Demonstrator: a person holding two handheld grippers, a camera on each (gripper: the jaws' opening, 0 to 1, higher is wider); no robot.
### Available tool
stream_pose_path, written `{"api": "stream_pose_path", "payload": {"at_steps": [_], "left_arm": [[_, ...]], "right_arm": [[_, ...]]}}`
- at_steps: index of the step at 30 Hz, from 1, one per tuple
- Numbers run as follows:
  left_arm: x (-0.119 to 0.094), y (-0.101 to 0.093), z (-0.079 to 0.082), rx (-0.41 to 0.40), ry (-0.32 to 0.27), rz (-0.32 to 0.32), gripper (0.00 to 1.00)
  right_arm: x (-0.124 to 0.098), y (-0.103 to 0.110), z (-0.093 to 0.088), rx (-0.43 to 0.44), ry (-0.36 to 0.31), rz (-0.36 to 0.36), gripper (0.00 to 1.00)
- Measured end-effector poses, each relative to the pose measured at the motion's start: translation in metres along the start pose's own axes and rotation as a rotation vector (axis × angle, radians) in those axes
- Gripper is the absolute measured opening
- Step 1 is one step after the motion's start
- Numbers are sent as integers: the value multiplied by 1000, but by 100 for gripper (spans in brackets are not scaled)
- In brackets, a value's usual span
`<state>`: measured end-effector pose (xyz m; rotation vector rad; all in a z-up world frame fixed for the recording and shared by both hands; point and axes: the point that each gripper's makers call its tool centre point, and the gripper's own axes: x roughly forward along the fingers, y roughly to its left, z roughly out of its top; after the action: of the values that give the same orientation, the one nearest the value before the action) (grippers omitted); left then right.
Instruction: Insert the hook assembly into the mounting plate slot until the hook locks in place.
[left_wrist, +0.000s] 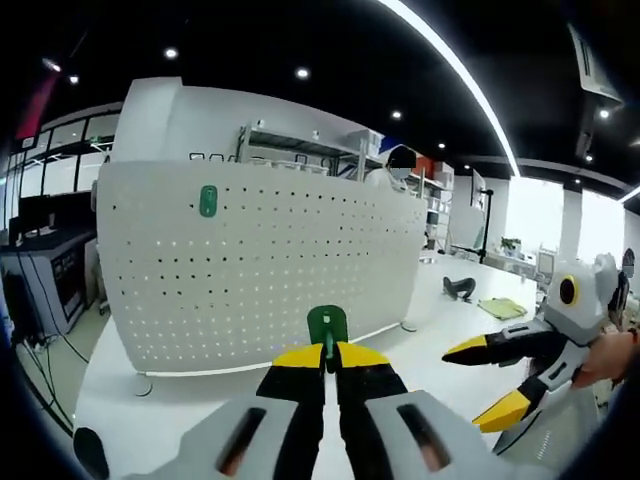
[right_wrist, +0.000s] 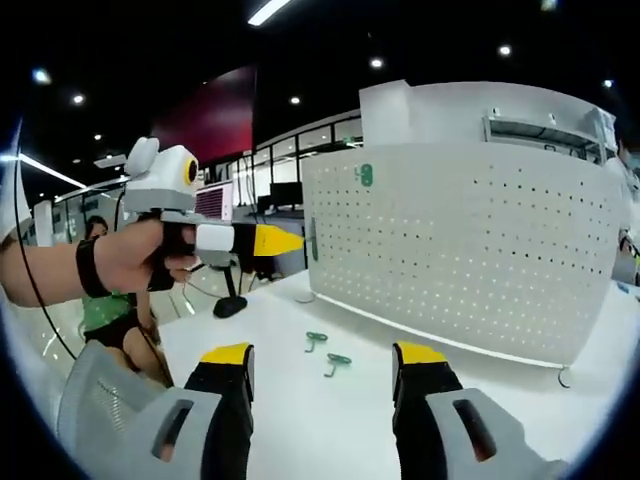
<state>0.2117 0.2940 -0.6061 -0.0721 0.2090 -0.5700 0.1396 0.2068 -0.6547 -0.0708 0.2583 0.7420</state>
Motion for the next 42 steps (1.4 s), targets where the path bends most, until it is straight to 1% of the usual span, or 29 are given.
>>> {"api": "stream_pose_path", "payload": {"at_steps": [4,6,11,16,17,18,25,27,29,31,33,34,35,36,39,42], "left_arm": [[2,8,8,15,-14,28,2],[3,13,11,7,-17,44,2],[6,20,10,-6,-7,76,2],[11,23,12,19,1,99,2],[12,26,11,27,14,123,2],[12,27,11,34,18,130,2],[20,26,17,35,14,139,2],[22,27,18,45,22,145,2],[23,31,19,48,37,173,2],[26,32,24,43,27,177,2],[28,34,25,59,40,189,2],[29,34,26,53,41,190,2],[31,34,28,24,36,186,2],[33,36,29,18,38,188,2],[38,36,32,22,57,199,2],[42,35,36,19,50,196,2]], "right_arm": [[-1,1,-2,5,5,7,55],[-2,1,-2,9,4,4,55],[-3,1,2,0,-7,-6,55],[-6,2,-1,-5,-4,-13,55],[-7,1,-1,-6,-4,-15,56],[-7,1,-1,-2,-6,-18,56],[-10,4,1,0,-13,-16,56],[-11,3,1,6,-12,-18,56],[-11,3,0,8,-10,-20,56],[-12,4,1,3,-14,-19,56],[-14,3,2,4,-19,-22,56],[-14,3,3,7,-19,-22,56],[-15,2,4,3,-24,-25,56],[-15,1,5,2,-25,-28,56],[-17,0,7,4,-31,-30,56],[-18,0,6,-2,-25,-28,56]]}}
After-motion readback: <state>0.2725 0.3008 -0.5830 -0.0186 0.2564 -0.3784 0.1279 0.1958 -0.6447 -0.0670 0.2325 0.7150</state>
